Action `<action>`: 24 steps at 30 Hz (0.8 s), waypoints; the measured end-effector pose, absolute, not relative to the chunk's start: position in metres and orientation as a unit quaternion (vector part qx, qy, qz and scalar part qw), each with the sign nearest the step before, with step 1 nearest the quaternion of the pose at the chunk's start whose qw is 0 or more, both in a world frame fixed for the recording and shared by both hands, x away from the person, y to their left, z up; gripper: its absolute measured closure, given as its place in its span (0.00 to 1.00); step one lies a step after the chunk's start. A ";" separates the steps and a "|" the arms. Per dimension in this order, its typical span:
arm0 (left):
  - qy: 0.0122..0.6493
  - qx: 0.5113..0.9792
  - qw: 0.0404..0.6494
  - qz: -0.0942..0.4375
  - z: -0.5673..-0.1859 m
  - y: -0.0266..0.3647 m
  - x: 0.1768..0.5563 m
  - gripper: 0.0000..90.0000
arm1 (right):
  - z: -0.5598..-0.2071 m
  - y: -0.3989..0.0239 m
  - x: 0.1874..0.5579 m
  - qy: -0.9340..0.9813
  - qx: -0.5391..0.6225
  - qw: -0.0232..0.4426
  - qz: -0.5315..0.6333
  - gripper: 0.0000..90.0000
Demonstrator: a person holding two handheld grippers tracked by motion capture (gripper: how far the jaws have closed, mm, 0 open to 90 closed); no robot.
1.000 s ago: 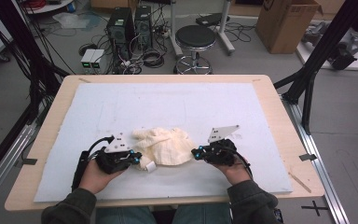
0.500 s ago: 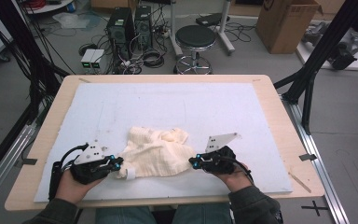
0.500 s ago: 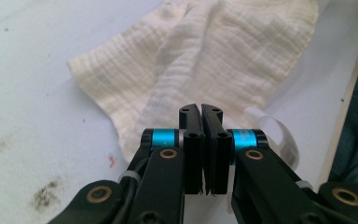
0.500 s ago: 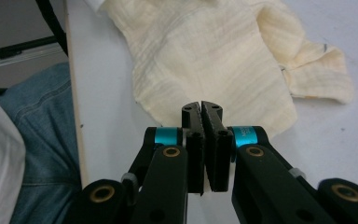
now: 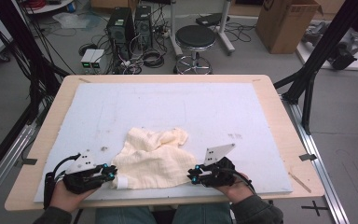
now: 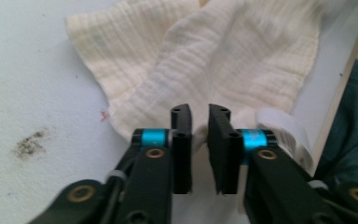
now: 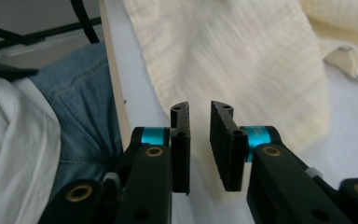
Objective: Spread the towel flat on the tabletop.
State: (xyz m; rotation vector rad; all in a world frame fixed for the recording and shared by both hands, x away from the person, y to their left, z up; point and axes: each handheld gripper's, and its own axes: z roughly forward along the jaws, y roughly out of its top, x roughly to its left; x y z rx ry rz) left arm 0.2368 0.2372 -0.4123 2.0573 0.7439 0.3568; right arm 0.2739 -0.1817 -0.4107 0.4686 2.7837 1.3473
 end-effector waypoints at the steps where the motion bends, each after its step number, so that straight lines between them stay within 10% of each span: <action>1: 0.302 0.827 0.452 0.144 -0.411 0.237 0.238 0.81 | -0.409 -0.182 0.275 0.887 0.151 0.010 0.436 0.79; 24: 0.354 0.797 0.470 0.134 -0.403 0.200 0.357 0.60 | -0.410 -0.160 0.402 0.869 0.272 0.070 0.407 0.63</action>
